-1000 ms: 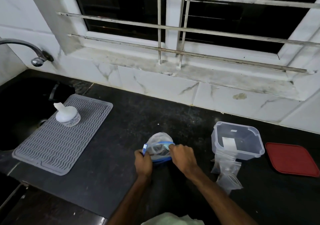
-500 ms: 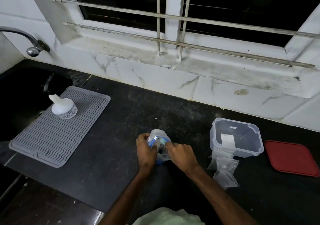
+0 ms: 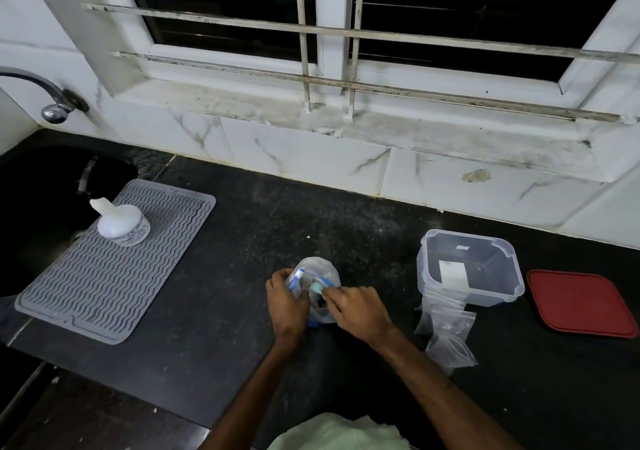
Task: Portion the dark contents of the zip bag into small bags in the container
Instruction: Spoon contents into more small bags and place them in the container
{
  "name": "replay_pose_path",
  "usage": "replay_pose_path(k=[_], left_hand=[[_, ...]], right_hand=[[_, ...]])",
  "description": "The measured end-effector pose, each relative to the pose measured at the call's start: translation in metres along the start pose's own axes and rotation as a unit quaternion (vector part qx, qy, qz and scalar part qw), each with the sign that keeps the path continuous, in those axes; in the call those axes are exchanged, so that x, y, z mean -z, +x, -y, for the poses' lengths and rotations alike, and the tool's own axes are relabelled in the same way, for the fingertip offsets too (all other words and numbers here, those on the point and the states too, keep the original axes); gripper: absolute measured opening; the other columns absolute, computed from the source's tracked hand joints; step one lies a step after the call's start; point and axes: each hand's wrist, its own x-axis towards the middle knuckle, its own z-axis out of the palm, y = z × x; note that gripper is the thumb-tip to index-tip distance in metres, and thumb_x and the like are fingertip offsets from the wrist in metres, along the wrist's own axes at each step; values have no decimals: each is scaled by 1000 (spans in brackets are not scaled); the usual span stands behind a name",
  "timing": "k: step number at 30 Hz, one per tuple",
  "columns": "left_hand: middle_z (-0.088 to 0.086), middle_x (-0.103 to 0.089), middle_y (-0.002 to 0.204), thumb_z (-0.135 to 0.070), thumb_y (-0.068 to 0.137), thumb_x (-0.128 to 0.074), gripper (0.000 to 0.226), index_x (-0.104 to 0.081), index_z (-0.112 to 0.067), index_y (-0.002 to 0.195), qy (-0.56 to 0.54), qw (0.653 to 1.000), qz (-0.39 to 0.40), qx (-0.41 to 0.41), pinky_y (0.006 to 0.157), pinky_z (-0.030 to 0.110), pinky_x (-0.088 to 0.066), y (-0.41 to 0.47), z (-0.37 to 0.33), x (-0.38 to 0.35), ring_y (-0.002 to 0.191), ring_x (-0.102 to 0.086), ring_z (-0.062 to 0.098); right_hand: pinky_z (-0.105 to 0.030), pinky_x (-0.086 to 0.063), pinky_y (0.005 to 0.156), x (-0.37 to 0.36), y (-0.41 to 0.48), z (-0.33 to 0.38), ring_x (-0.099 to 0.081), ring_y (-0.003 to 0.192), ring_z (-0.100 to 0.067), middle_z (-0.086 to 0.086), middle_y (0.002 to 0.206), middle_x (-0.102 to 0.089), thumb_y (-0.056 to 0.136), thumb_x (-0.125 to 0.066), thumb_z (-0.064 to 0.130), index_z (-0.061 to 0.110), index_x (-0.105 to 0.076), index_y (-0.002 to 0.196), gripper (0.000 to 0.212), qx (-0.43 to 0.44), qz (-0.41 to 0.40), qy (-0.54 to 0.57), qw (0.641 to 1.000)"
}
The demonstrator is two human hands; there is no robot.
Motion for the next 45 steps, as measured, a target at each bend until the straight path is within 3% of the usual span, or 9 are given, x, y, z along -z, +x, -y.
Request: replay_pose_path(k=[3,7,12,18,28,33,38,42,45], left_hand=[[0,-46,120,-5,81,-65,43,-50,-15,120,-1,1000,4,9,93,38,-52,2,-4,0,100,-54,14],[1,-47,120,-4,83,-64,40,-50,-15,119,6,1000,15,14,94,38,-51,7,-4,0,100,-53,13],[2,-59,116,-16,84,-65,36,-54,-18,118,21,998,50,22,88,36,-54,13,0,1,99,-61,15],[-4,-63,107,-26,89,-69,43,-50,-16,126,-16,999,36,27,71,24,-55,10,-1,2,91,-65,12],[-4,-61,119,-17,78,-77,62,-46,-17,132,-2,997,64,30,92,37,-54,2,2,-6,105,-63,14],[-3,-62,111,-32,77,-77,53,-50,-19,121,-7,995,78,60,88,37,-55,-5,6,-10,100,-63,14],[-2,-61,106,-28,83,-70,37,-53,-16,114,28,992,107,67,81,30,-50,-2,6,-12,96,-62,16],[4,-68,102,-44,79,-55,42,-65,-14,107,21,984,139,111,87,43,-56,3,15,-18,92,-66,19],[6,-68,89,-20,94,-53,19,-67,-8,98,-105,972,122,171,81,39,-56,2,5,-18,87,-65,22]], right_hand=[[-23,-40,41,-8,-1,-3,-59,44,-11,6,59,-65,85,-41,38,25,-64,76,28,-10,-37,-3,999],[-28,-44,45,-9,1,-2,-64,51,-16,5,66,-67,88,-41,36,25,-64,85,26,-47,-43,-7,998],[-34,-54,64,-4,10,-2,-70,77,-19,3,90,-72,97,-44,35,26,-60,108,22,-120,-18,41,992],[-34,-54,66,-3,6,-9,-69,79,-18,3,91,-73,90,-50,37,28,-66,105,24,-110,-28,88,990],[-35,-55,68,-7,-2,-18,-68,84,-19,2,101,-69,95,-49,31,23,-61,113,23,-54,37,-3,998],[-37,-56,66,-11,-6,-22,-69,81,-19,3,98,-70,95,-48,34,27,-62,109,21,-84,9,30,996],[-36,-55,71,-12,-7,-26,-69,86,-21,4,101,-70,94,-47,36,28,-61,113,24,-118,17,42,992],[-33,-52,75,-20,-11,-25,-68,90,-20,1,103,-70,98,-45,34,29,-58,122,28,-147,64,34,986],[-34,-54,75,-29,-11,-24,-68,85,-20,-1,99,-71,100,-40,39,27,-60,119,30,-192,61,60,978]])
